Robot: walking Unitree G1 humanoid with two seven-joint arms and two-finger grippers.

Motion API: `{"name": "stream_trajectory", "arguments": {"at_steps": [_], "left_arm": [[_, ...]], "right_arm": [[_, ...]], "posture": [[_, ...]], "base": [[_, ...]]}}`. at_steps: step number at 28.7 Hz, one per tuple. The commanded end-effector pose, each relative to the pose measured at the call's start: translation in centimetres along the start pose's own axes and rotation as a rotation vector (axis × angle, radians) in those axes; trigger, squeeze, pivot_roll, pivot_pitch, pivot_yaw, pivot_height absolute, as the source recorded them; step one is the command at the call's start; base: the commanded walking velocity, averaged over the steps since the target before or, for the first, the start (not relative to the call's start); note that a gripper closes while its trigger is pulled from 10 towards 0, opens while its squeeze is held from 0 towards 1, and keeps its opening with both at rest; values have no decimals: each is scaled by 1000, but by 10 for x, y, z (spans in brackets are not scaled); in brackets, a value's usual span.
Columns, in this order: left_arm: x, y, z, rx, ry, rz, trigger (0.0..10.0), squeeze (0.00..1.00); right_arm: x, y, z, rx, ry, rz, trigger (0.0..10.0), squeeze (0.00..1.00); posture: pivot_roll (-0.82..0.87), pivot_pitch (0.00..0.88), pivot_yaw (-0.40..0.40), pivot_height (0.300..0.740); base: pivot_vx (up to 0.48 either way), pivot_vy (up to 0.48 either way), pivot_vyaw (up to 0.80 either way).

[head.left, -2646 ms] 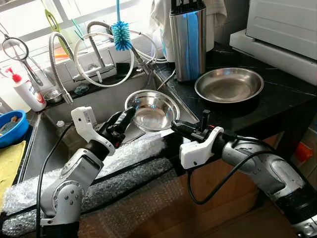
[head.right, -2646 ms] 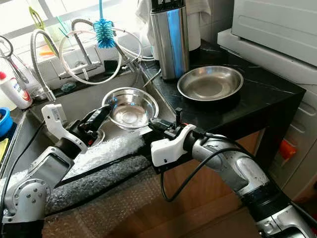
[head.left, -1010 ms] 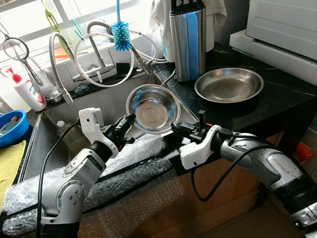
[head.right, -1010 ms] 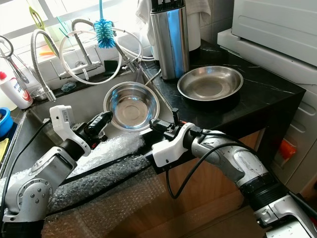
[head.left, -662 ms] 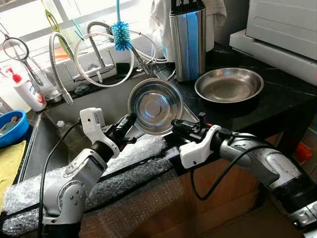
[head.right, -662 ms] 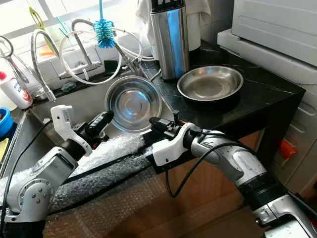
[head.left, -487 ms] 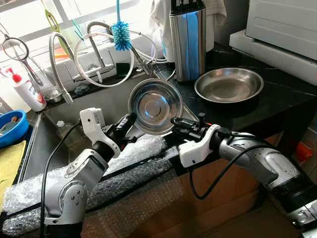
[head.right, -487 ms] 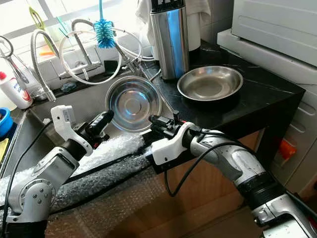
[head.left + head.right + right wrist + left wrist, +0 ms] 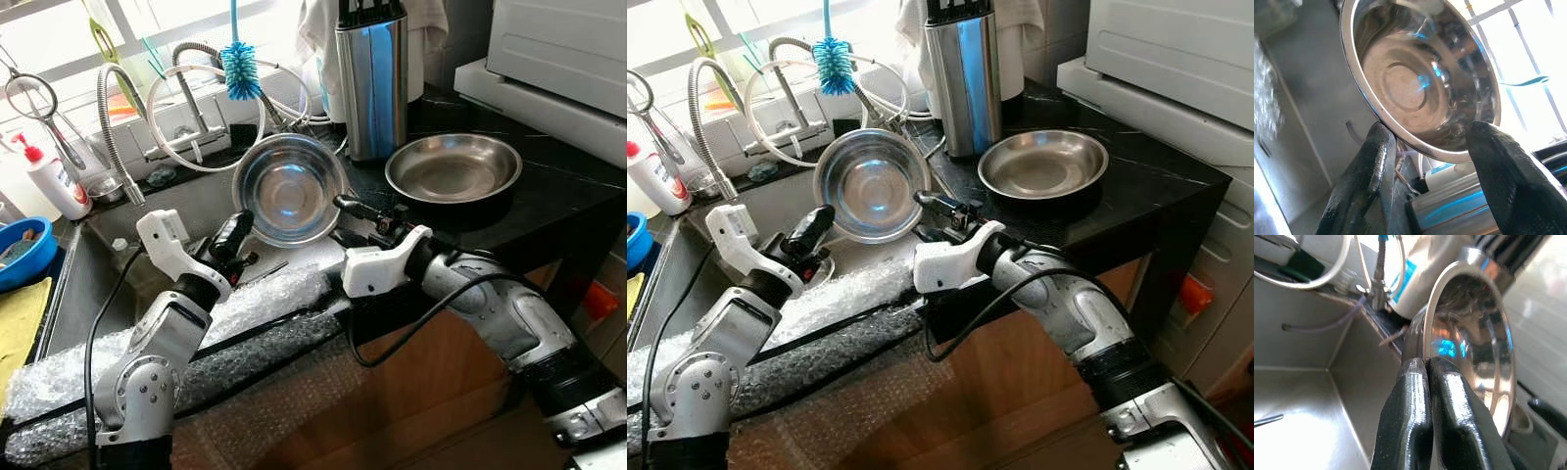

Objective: Kitchen organization

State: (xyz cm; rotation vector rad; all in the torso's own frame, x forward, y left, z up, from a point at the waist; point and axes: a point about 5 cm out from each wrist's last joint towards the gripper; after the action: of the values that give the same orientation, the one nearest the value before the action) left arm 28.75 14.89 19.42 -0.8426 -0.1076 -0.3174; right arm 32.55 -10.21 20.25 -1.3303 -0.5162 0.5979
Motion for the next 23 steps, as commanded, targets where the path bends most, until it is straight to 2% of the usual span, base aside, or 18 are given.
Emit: {"name": "stream_trajectory", "arguments": {"at_steps": [1,2,3,4,5,8,9,10,11,13,14,15,16,23], "left_arm": [[-2,17,6,11,-43,111,0,0],[-1,18,7,19,-56,121,0,0],[-1,18,7,20,-69,132,0,0],[-1,19,7,14,-85,149,0,0],[-1,20,7,14,-94,158,0,0],[-1,21,8,15,-110,171,0,0],[-1,22,8,13,-120,185,0,0],[-1,24,8,13,-140,210,0,0],[-1,24,8,13,-140,210,0,0],[1,25,9,8,-164,232,78,0],[1,25,9,6,-168,234,1569,0],[1,26,11,-7,-186,243,5333,0],[2,26,13,-28,-202,257,10000,0],[2,28,16,-123,-240,290,10000,0]], "right_arm": [[2,-18,17,77,-65,-112,10000,0],[2,-20,20,104,-68,-132,10000,0],[2,-22,22,163,-68,-168,10000,0],[1,-24,26,261,-69,-222,10000,0],[0,-25,28,307,-69,-246,10000,0],[-2,-27,33,385,-67,-295,10000,0],[-2,-27,35,440,-65,-323,10000,0],[-4,-26,38,539,-52,-357,10000,0],[-4,-26,38,539,-52,-357,10000,0],[-6,-20,46,614,-39,-359,10000,0],[-7,-19,48,619,-38,-357,10000,0],[-8,-12,53,641,-37,-338,10000,0],[-8,-5,58,670,-36,-320,10000,0],[-7,11,71,714,-34,-257,10000,0]], "posture": [[-132,0,216,740],[-132,0,216,740],[-134,0,217,740],[-134,0,216,740],[-135,0,217,740],[-141,0,218,740],[-142,0,219,740],[-145,0,220,740],[-145,0,220,740],[-146,0,221,740],[-146,0,221,740],[-148,0,220,740],[-147,0,220,740],[-145,0,220,740]], "base": [[0,0,0],[0,0,0],[0,0,0],[0,0,0],[0,0,0],[0,0,0],[0,0,0],[0,0,0],[0,0,0],[0,0,0],[0,0,0],[0,0,0],[0,0,0],[0,0,0]]}}
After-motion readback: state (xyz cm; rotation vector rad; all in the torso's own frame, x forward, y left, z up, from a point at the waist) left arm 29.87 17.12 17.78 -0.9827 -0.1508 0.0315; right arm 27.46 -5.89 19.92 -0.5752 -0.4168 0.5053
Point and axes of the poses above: a point about 5 cm out from each wrist's last joint towards the gripper, its own x axis pointing out of the wrist towards the gripper, its own z axis along the axis of the wrist's last joint, y = z × x, and after that the axes turned 5 degrees about -x, right-handed
